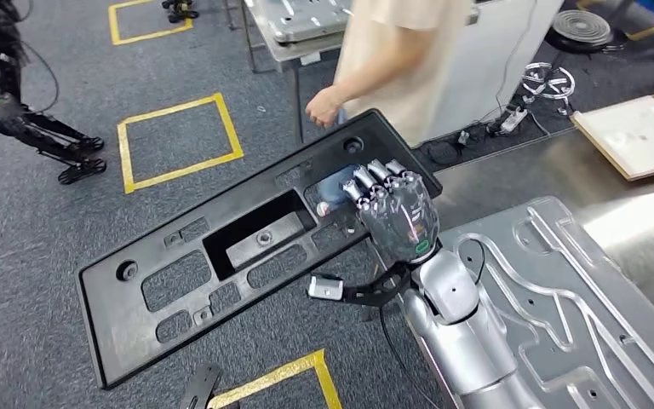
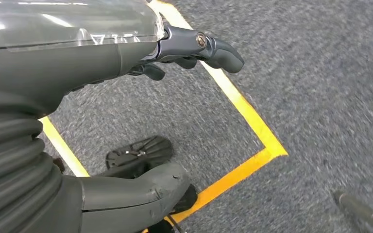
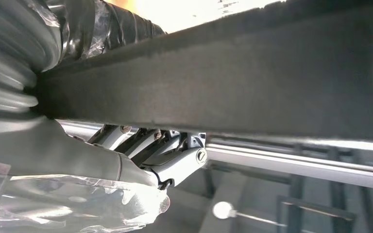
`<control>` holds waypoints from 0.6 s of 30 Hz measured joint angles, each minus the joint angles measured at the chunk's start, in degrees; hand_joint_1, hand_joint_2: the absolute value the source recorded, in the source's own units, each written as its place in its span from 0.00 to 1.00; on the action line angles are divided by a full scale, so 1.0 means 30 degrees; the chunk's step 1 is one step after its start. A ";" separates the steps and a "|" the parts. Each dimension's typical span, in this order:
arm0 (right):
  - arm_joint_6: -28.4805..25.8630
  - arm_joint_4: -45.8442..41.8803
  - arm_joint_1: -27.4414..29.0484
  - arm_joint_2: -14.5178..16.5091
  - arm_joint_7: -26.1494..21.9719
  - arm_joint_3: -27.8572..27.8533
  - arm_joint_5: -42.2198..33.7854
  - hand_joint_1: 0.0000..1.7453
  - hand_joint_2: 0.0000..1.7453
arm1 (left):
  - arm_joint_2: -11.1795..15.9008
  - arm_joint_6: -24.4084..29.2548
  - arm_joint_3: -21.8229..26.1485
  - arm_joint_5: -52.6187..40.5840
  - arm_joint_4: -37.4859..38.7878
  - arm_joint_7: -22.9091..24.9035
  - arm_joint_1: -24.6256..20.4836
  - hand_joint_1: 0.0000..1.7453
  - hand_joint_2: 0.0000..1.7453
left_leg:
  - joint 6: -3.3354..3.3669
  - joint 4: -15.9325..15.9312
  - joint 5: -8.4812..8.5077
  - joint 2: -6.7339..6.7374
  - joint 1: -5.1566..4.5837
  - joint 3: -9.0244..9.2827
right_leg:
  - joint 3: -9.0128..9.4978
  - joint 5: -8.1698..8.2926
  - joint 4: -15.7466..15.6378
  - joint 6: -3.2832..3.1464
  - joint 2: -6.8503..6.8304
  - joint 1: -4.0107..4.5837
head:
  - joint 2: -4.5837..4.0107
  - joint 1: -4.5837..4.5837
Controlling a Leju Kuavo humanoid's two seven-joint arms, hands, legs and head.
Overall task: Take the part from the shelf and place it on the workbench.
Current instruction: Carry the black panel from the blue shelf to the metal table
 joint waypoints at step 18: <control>0.0000 0.0015 0.0147 0.0113 -0.0113 -0.0195 0.0024 1.00 1.00 | 0.0033 0.0036 0.0007 0.0087 0.0000 -0.0055 -0.0002 0.00 1.00 | 0.0981 -0.2098 0.1957 -0.0275 0.0040 0.0406 | -0.2496 -0.2112 0.4724 0.0930 0.0456 -0.0085 | 0.0000 0.0148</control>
